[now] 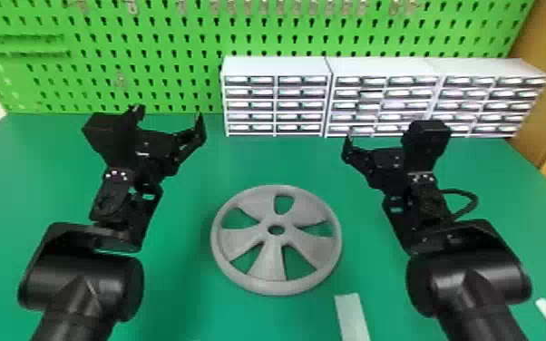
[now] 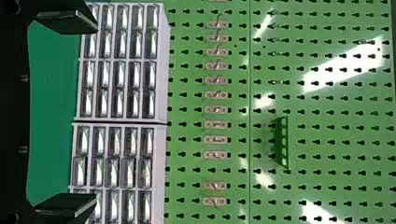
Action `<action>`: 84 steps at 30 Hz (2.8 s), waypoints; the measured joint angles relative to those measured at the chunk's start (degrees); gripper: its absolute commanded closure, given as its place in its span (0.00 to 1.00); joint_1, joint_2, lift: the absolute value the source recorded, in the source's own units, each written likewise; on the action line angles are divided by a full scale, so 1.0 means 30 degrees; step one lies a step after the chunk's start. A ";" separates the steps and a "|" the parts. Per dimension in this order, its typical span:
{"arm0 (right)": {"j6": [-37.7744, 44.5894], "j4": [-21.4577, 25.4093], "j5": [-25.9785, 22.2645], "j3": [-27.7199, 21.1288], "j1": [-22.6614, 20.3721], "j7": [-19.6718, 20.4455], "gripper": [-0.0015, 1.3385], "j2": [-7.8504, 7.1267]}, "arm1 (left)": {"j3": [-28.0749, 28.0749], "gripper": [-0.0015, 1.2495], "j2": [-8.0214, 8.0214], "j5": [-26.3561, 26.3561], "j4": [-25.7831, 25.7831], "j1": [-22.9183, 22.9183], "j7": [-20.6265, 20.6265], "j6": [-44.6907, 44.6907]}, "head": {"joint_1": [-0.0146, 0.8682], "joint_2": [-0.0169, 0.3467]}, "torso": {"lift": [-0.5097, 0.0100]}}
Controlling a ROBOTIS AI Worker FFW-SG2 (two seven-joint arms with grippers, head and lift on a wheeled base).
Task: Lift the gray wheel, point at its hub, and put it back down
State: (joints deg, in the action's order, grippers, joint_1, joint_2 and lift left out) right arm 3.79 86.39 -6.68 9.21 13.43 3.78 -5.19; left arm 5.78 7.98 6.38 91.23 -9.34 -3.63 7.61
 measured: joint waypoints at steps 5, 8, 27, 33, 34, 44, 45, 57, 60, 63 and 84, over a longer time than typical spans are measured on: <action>-0.0001 -0.0001 0.0000 0.0022 0.0007 0.0000 0.03 0.0000 | -0.0099 0.09 -0.0087 -0.0300 -0.0001 0.0015 0.0021 0.0012 | 0.80 0.18 | 0.81; -0.0003 -0.0019 0.0000 0.0028 0.0008 0.0000 0.03 0.0000 | -0.0107 0.09 -0.0112 -0.0379 -0.0010 0.0033 0.0040 0.0010 | 0.80 0.18 | 0.81; -0.0005 -0.0029 0.0000 0.0096 -0.0011 0.0001 0.03 -0.0026 | 0.0018 0.10 -0.0112 -0.0281 -0.0146 0.0142 0.0129 0.0004 | 0.80 0.18 | 0.81; -0.0005 -0.0029 -0.0026 0.0144 -0.0022 0.0000 0.03 -0.0057 | 0.0036 0.10 -0.0111 -0.0280 -0.0157 0.0155 0.0129 0.0003 | 0.80 0.18 | 0.81; -0.0005 -0.0029 -0.0028 0.0154 -0.0022 0.0000 0.03 -0.0062 | 0.0036 0.10 -0.0111 -0.0280 -0.0157 0.0155 0.0128 -0.0001 | 0.80 0.18 | 0.81; 0.0007 -0.0029 -0.0031 0.0203 -0.0022 0.0000 0.03 -0.0088 | 0.0037 0.10 -0.0111 -0.0248 -0.0159 0.0155 0.0128 -0.0015 | 0.80 0.18 | 0.81; 0.0010 -0.0029 -0.0032 0.0206 -0.0022 0.0000 0.03 -0.0088 | 0.0037 0.10 -0.0111 -0.0241 -0.0159 0.0155 0.0128 -0.0015 | 0.80 0.18 | 0.81; 0.0005 -0.0045 -0.0058 0.0228 -0.0027 0.0000 0.03 -0.0088 | 0.0065 0.09 -0.0111 -0.0187 -0.0175 0.0131 0.0129 -0.0015 | 0.80 0.18 | 0.81; 0.0005 -0.0056 -0.0058 0.0238 -0.0025 0.0001 0.03 -0.0088 | 0.0065 0.09 -0.0111 -0.0184 -0.0175 0.0126 0.0129 -0.0015 | 0.80 0.18 | 0.81; 0.0002 -0.0058 -0.0060 0.0241 -0.0024 0.0001 0.03 -0.0088 | 0.0062 0.09 -0.0111 -0.0182 -0.0175 0.0125 0.0129 -0.0015 | 0.80 0.18 | 0.81; -0.0003 -0.0058 -0.0155 0.0242 -0.0022 0.0000 0.03 -0.0058 | 0.0066 0.09 -0.0111 -0.0189 -0.0175 0.0125 0.0129 -0.0016 | 0.80 0.18 | 0.81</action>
State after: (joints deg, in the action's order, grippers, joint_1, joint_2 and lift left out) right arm 3.78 86.22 -7.15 9.93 13.36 3.78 -5.36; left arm 5.98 7.65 5.81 90.70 -8.97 -3.25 7.56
